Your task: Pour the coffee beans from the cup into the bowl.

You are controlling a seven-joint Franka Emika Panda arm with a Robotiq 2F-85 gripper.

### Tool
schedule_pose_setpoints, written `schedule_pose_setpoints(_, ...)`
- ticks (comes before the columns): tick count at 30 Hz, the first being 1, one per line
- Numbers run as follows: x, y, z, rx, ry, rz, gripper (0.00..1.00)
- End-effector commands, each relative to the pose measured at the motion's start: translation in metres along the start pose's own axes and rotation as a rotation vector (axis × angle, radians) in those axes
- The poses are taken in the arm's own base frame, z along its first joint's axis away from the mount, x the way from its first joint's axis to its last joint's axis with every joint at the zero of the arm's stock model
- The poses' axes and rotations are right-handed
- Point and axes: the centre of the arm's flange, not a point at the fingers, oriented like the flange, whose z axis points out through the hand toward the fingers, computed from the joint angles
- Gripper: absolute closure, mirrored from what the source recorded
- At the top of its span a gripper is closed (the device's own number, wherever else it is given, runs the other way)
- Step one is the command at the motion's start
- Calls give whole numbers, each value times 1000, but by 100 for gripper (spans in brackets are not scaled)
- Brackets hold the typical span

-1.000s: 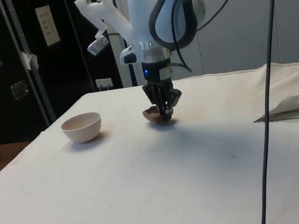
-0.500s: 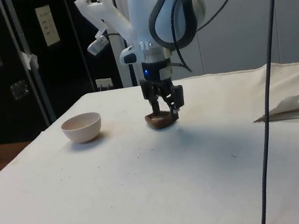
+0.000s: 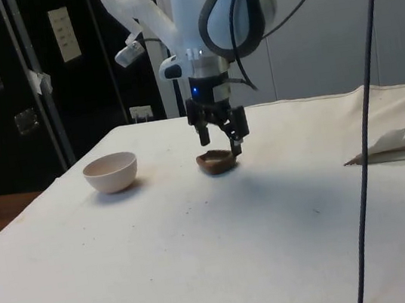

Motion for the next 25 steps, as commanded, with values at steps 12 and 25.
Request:
schedule_pose_setpoints(12,4,1,-27,0,12,-1,0)
schedule_pose_setpoints(25,6,4,-47,4,23,-1,0)
